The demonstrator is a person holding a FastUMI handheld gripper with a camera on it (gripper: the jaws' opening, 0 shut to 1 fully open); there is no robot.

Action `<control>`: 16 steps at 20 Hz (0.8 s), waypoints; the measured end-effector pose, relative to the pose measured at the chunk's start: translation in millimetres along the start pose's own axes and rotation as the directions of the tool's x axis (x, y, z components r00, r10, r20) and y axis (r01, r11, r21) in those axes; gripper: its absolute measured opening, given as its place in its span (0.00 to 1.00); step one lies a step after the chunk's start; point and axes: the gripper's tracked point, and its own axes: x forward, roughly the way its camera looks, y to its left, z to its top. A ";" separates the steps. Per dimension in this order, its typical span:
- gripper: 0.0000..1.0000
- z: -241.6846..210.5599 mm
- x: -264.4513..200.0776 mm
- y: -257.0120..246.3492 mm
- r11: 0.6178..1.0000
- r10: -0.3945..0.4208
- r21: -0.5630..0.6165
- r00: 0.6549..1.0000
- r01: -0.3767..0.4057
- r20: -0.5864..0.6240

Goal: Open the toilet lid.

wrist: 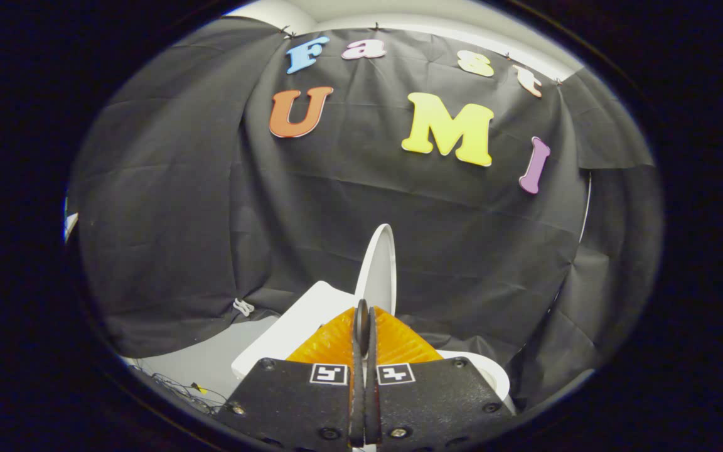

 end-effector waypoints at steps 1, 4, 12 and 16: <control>0.04 0.3 0.7 2.6 1.000 -0.005 -0.009 1.000 0.005 0.000; 0.05 0.8 3.3 12.5 0.996 -0.041 -0.075 0.999 0.041 0.007; 0.40 11.0 -2.4 28.9 0.997 0.071 -0.029 0.997 -0.070 0.034; 0.88 51.4 -33.0 3.6 1.000 0.023 0.014 0.983 -0.026 0.183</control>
